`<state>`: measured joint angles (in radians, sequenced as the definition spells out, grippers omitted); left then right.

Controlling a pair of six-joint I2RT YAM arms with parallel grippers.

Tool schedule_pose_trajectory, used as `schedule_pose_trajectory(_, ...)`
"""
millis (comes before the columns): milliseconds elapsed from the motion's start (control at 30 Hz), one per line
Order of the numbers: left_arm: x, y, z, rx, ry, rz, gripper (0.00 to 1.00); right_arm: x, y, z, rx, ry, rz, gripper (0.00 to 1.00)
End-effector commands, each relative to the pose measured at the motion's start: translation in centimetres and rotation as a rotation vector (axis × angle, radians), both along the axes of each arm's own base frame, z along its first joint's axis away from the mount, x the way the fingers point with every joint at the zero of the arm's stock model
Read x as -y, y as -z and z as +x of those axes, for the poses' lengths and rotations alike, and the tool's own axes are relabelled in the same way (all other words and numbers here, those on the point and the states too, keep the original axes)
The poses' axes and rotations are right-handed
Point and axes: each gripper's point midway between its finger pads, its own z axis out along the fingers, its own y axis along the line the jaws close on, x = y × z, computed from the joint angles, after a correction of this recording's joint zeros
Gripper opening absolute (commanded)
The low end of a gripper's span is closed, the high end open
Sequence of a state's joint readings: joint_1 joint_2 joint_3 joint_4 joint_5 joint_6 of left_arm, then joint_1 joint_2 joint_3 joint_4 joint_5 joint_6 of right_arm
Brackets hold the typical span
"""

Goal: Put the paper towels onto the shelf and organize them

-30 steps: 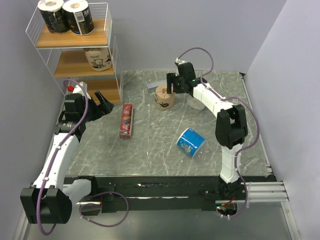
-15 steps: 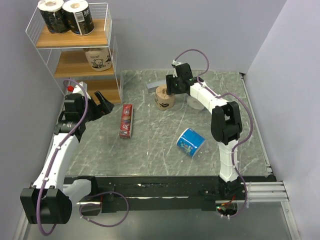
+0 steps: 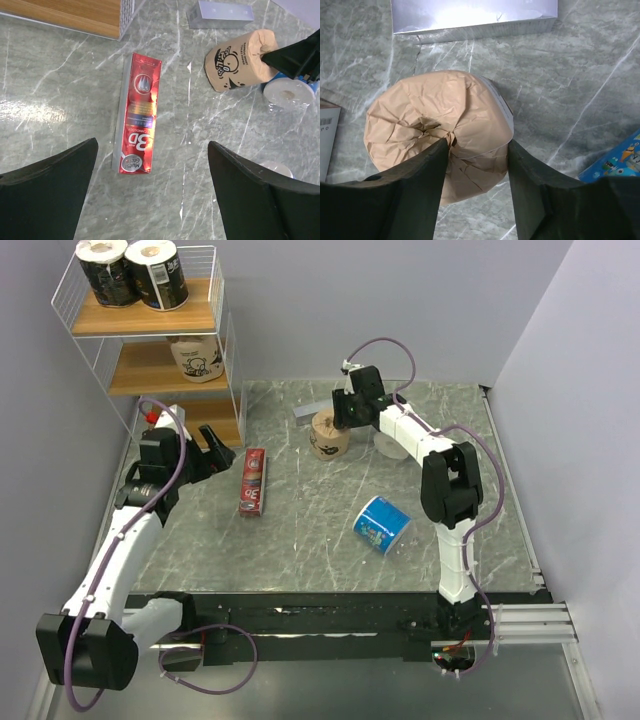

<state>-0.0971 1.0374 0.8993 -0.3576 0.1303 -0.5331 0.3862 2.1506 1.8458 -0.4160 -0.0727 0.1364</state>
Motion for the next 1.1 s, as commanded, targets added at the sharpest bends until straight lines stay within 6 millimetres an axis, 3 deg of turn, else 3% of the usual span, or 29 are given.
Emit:
schedule_pose_trajectory(0,-0.2,-1.4,0.4,0.047,-0.017,0.039,0.98,-0.4,-1.0,0.3,0.017,-0.019,0.008,0.53)
schedule_pose_trajectory(100,0.4,-1.2,0.3,0.027,-0.008,0.052,0.98,-1.4,-2.3,-0.8,0.045,-0.045,0.024,0.47)
schedule_pose_trajectory(300,2.5,-1.3,0.4,0.004,0.039,0.017,0.99,-4.0,-4.0,-5.3,0.066,-0.127,0.045,0.43)
schedule_pose_trajectory(467,4.7,-1.2,0.8,-0.003,0.065,-0.007,0.99,-6.4,-4.3,-10.8,0.057,-0.184,0.067,0.42)
schedule_pose_trajectory(500,5.2,-0.9,1.1,-0.010,0.073,-0.012,0.99,-7.6,-4.2,-12.2,0.055,-0.208,0.057,0.42)
schedule_pose_trajectory(633,7.4,0.8,1.3,-0.057,0.119,-0.019,0.98,-9.6,-3.6,-15.8,0.031,-0.251,0.052,0.44)
schedule_pose_trajectory(700,8.1,2.0,1.3,-0.083,0.131,-0.015,0.99,-10.0,-3.6,-16.5,0.026,-0.254,0.050,0.45)
schedule_pose_trajectory(900,9.8,4.3,2.6,-0.132,0.147,0.016,0.99,-9.8,-5.3,-17.3,0.047,-0.233,0.062,0.69)
schedule_pose_trajectory(1067,11.5,5.6,2.5,-0.172,0.177,0.039,0.98,-7.2,-8.6,-17.7,0.128,-0.171,0.045,0.75)
